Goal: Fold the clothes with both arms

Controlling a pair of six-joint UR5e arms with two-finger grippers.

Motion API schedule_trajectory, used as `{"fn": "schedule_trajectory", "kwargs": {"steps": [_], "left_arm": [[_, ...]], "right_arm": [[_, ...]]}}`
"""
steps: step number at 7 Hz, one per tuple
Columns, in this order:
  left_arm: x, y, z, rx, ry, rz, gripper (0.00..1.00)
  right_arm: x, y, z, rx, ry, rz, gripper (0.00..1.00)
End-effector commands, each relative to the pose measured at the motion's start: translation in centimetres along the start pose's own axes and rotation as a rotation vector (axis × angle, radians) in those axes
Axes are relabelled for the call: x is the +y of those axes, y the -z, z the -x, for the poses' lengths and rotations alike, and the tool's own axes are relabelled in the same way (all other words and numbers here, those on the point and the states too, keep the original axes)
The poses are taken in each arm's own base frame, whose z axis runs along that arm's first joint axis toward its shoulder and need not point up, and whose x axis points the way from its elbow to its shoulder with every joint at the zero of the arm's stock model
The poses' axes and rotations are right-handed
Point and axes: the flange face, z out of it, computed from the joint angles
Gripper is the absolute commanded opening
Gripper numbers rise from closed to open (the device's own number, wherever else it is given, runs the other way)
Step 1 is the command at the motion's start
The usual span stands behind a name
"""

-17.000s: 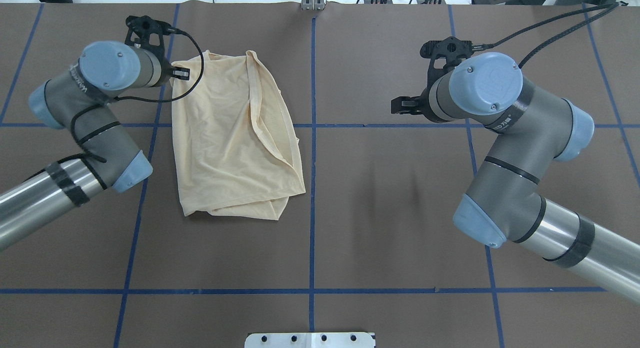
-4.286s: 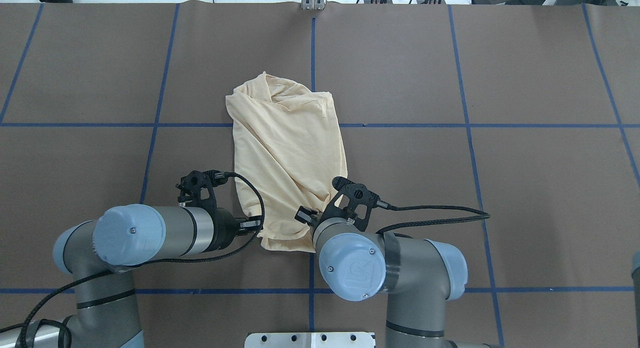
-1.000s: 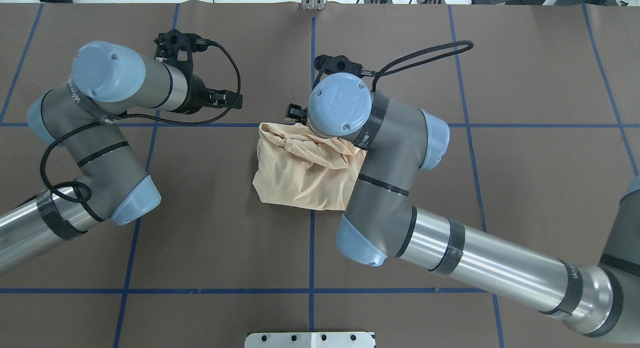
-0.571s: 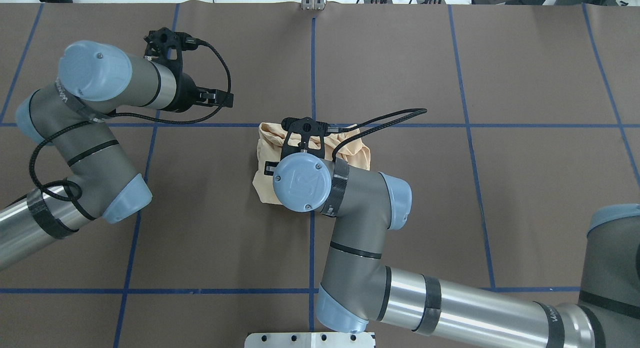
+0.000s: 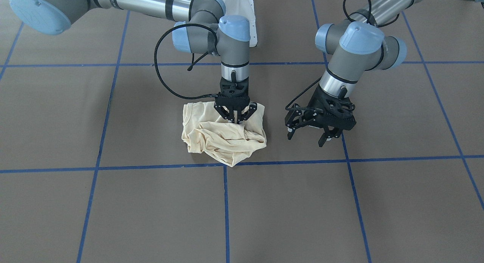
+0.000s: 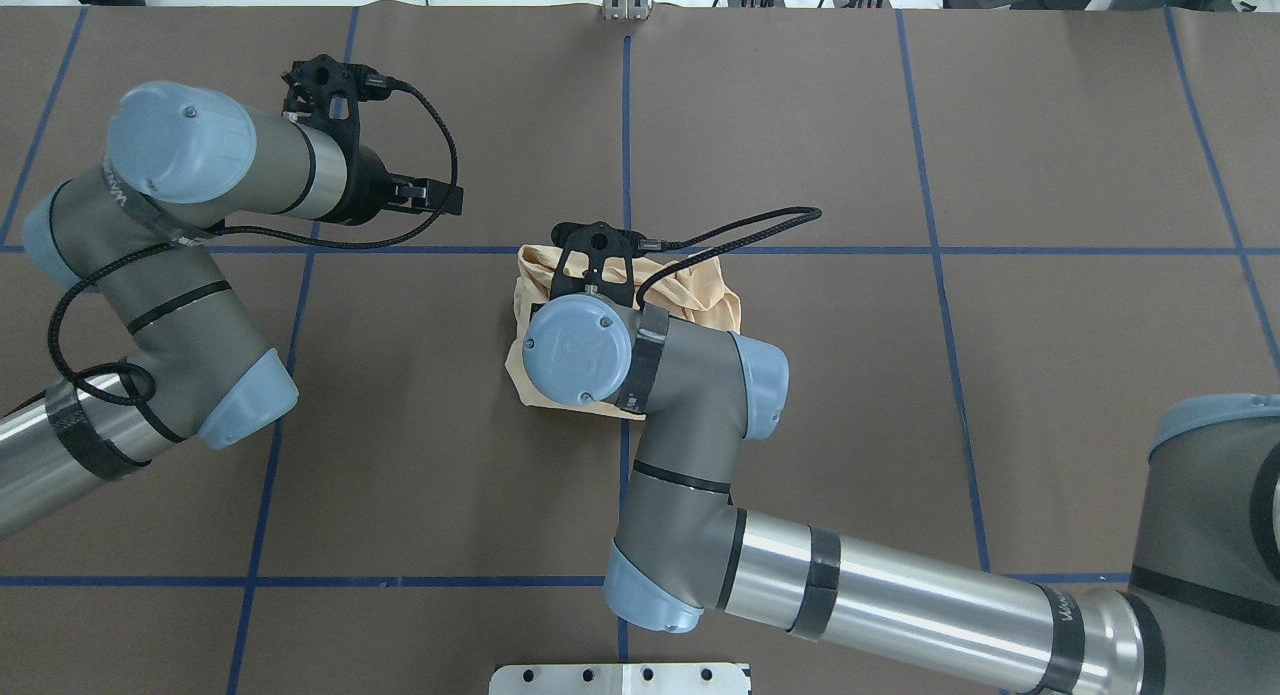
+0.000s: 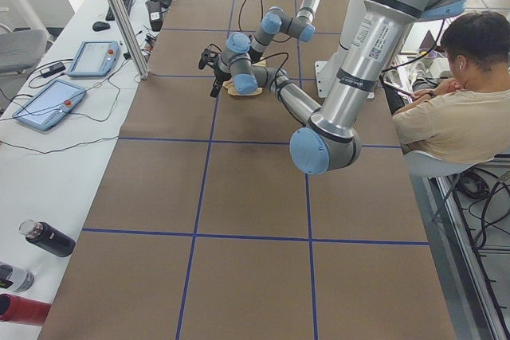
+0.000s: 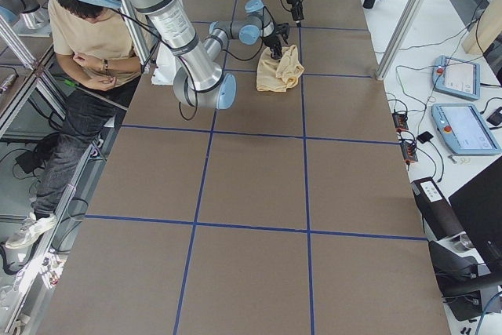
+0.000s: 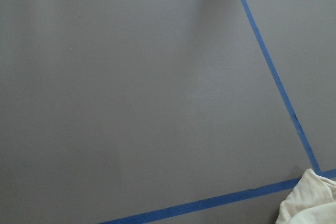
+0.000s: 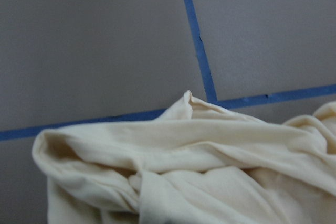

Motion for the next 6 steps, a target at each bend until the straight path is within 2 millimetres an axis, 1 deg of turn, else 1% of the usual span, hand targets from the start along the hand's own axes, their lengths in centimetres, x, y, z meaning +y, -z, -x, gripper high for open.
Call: {"fn": "schedule_trajectory", "kwargs": {"steps": [1,2,3,4,5,6], "left_arm": [[0.6,0.5,0.5,0.001,0.0,0.002,1.0],[0.6,0.8,0.3,0.006,-0.002,-0.001,1.0],[0.6,0.8,0.4,0.01,-0.001,0.004,1.0],[0.6,0.8,0.3,0.012,-0.001,0.008,1.0],[0.6,0.8,0.4,0.011,-0.001,0.009,1.0],[0.6,1.2,0.2,0.016,-0.003,0.005,1.0]], "right_arm": [[-4.7,-2.9,0.0,0.026,-0.017,-0.052,0.18],[-6.2,-3.4,-0.6,0.039,-0.016,-0.063,0.17],[-7.8,-3.1,-0.3,-0.017,-0.023,-0.088,0.18],[-9.4,-3.1,-0.4,-0.089,-0.045,-0.11,0.37],[-11.5,-2.2,-0.2,-0.11,-0.038,-0.084,0.72],[-12.8,-1.9,-0.6,-0.117,-0.045,-0.032,0.99]]}}
